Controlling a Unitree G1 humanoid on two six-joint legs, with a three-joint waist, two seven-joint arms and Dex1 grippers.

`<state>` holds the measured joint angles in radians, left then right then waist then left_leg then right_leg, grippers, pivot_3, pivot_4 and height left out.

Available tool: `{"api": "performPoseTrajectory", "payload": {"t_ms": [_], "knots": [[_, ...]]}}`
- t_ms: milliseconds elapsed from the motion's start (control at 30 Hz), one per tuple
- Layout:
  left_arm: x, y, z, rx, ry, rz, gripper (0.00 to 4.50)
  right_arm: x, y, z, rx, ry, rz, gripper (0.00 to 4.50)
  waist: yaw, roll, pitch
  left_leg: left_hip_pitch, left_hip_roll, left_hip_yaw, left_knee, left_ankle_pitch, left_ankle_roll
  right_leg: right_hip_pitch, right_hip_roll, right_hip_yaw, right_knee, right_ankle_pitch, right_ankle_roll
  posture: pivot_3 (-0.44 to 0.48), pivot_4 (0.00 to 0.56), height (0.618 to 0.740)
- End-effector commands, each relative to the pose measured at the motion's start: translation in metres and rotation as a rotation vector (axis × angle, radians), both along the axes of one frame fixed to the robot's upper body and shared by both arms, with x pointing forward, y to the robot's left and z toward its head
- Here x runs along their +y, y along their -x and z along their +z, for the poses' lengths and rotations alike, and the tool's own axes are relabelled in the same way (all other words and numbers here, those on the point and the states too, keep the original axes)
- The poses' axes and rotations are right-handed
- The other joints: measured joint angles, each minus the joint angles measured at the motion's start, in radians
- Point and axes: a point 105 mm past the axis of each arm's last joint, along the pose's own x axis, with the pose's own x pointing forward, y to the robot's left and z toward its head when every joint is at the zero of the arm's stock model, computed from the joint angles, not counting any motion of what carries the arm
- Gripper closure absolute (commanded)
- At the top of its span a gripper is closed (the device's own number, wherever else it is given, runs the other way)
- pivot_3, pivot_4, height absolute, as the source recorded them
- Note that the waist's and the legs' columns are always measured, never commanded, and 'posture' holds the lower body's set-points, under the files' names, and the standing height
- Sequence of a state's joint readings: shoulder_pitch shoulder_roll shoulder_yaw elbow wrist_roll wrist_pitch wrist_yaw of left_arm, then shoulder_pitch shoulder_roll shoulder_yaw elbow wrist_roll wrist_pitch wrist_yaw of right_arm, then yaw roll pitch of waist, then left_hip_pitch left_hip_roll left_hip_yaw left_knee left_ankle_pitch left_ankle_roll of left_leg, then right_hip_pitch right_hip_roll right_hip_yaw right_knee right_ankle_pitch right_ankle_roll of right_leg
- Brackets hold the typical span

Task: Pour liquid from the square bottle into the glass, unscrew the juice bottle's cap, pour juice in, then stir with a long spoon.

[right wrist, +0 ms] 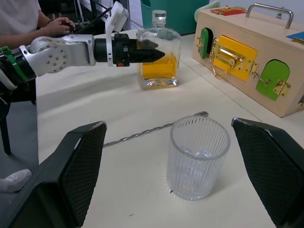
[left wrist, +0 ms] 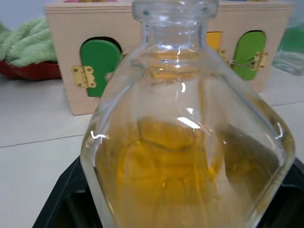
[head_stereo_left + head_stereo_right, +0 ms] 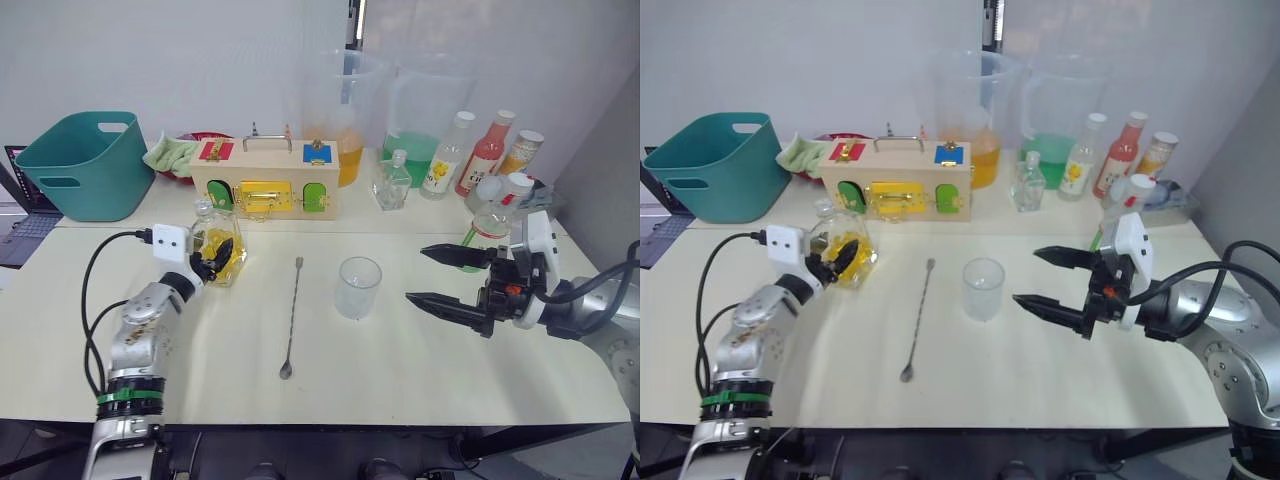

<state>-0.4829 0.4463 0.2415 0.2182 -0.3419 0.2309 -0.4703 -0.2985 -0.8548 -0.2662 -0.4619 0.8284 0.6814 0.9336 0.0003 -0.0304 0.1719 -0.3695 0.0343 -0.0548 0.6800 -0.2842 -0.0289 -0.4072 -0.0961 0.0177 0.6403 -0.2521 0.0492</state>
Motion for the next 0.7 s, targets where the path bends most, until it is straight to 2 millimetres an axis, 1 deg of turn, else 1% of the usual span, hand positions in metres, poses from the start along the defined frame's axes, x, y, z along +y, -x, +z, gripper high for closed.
{"api": "performPoseTrajectory", "payload": {"t_ms": [33, 100, 200, 300, 367, 467, 533, 600, 700], "knots": [[-0.017, 0.017, 0.051, -0.166, -0.088, -0.199, 1.67, 0.003, 0.003, 0.009, -0.037, -0.008, 0.025, 0.00, 0.000, 0.000, 0.000, 0.000, 0.000, 0.000, 0.000, 0.000, 0.000, 0.000, 0.000, 0.000, 0.000, 0.000, 0.000, 0.000, 0.150, 0.740], [-0.037, 0.030, 0.046, -0.145, -0.196, -0.373, 1.67, 0.002, 0.004, 0.009, -0.012, -0.018, 0.036, 0.00, -0.001, 0.000, 0.000, -0.001, 0.000, 0.000, 0.000, 0.000, 0.000, -0.001, 0.000, 0.000, 0.000, 0.000, 0.000, 0.000, 0.150, 0.740], [-0.062, 0.050, 0.047, -0.135, -0.209, -0.565, 1.67, 0.003, 0.007, 0.008, 0.017, -0.037, 0.043, 0.00, 0.003, 0.000, 0.000, -0.001, 0.000, 0.000, -0.001, 0.000, 0.001, -0.001, 0.000, 0.000, 0.000, 0.000, 0.000, 0.000, 0.150, 0.740], [-0.076, 0.068, 0.042, -0.102, -0.235, -0.716, 1.67, 0.003, 0.012, 0.006, 0.031, -0.034, 0.045, 0.00, 0.004, 0.000, 0.000, -0.002, 0.000, -0.001, -0.001, -0.001, 0.002, -0.001, 0.000, 0.000, 0.000, 0.000, 0.000, 0.000, 0.150, 0.740], [-0.082, 0.077, 0.038, -0.079, -0.264, -0.786, 1.67, 0.003, 0.014, 0.005, 0.036, -0.031, 0.044, 0.00, 0.002, 0.000, 0.001, -0.003, 0.000, -0.001, -0.002, -0.001, 0.002, -0.001, 0.000, 0.000, 0.000, 0.000, 0.000, 0.000, 0.150, 0.740], [-0.098, 0.092, 0.036, -0.053, -0.278, -0.936, 1.67, 0.000, 0.016, 0.004, 0.033, -0.022, 0.024, 0.00, -0.005, 0.001, 0.001, -0.002, 0.000, -0.001, -0.002, -0.001, 0.002, -0.002, 0.000, 0.000, 0.000, 0.000, 0.000, 0.000, 0.150, 0.740], [-0.110, 0.098, 0.033, -0.036, -0.283, -1.023, 1.67, -0.001, 0.017, 0.003, 0.040, -0.020, 0.003, 0.00, -0.007, 0.001, 0.001, -0.002, 0.000, -0.001, -0.001, -0.001, 0.002, -0.002, 0.001, 0.001, 0.000, 0.000, 0.000, 0.000, 0.150, 0.740], [-0.115, 0.099, 0.031, -0.025, -0.283, -1.058, 1.67, -0.001, 0.017, 0.002, 0.045, -0.020, -0.010, 0.00, -0.007, 0.001, 0.001, -0.002, 0.000, 0.000, -0.001, -0.001, 0.002, -0.002, 0.001, 0.001, 0.000, 0.000, 0.000, 0.000, 0.150, 0.740], [-0.128, 0.100, 0.022, -0.021, -0.294, -1.152, 1.67, -0.003, 0.019, 0.003, 0.044, -0.003, -0.021, 0.00, -0.006, 0.001, 0.001, -0.002, 0.000, 0.000, 0.000, -0.001, 0.002, -0.002, 0.001, 0.001, 0.000, 0.000, 0.000, 0.000, 0.150, 0.740]]}}
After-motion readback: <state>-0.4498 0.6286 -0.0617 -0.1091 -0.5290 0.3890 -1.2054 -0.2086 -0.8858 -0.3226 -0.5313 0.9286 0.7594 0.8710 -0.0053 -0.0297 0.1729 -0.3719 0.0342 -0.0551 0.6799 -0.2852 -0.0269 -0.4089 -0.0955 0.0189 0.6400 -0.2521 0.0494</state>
